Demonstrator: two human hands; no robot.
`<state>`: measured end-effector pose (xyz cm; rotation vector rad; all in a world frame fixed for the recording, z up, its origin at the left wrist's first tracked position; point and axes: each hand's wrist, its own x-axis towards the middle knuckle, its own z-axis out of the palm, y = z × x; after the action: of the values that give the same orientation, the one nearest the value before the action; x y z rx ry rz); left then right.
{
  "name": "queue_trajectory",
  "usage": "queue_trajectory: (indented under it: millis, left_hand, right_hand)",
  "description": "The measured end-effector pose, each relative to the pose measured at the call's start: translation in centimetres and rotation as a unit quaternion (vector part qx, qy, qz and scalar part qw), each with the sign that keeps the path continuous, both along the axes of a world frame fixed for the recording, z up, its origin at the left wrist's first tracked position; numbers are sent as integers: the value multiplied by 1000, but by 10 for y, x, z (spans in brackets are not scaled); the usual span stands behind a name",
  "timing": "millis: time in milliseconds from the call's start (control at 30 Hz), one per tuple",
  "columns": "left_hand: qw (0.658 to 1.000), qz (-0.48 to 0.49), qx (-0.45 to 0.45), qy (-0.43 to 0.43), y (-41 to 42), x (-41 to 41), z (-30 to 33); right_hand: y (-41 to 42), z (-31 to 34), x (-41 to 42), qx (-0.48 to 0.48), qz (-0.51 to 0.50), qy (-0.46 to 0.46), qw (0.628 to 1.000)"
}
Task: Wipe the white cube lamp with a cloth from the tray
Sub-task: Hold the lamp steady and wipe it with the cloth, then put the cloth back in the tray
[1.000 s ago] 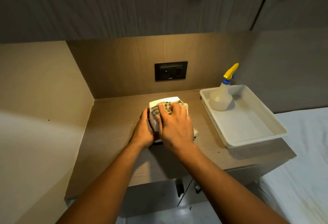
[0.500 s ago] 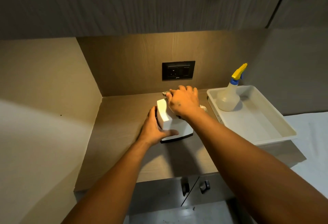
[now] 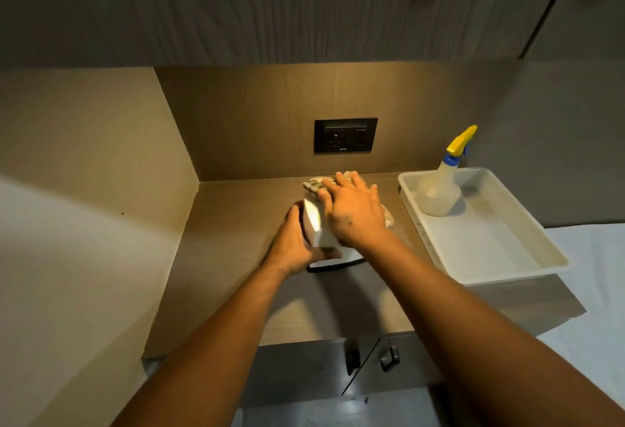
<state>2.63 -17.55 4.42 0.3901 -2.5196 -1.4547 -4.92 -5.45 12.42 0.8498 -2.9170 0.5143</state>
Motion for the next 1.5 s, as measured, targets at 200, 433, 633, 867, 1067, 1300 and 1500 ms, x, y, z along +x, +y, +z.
queue_trajectory:
  millis: [200, 433, 633, 867, 1067, 1300, 1500]
  left_hand:
    - [999, -9, 40, 8, -5, -3, -8]
    - [999, -8, 30, 17, 0, -4, -7]
    - [1000, 0, 21, -10, 2, 4, 3]
    - [991, 55, -118, 9, 6, 28, 24]
    - [942, -20, -292, 164, 85, 37, 58]
    - [932, -151, -327, 49, 181, 11, 13]
    - [920, -160, -342, -105, 198, -14, -37]
  right_hand:
    - [-1, 6, -11, -13, -53, -70, 996]
    - [-5, -4, 21, 11, 23, 19, 999]
    - [10, 1, 25, -175, 30, -15, 984]
    - [63, 15, 7, -398, -110, -135, 901]
    - [137, 12, -35, -469, -234, -197, 829]
    - [245, -11, -80, -332, -328, -99, 879]
    - [271, -38, -104, -253, -320, -105, 907]
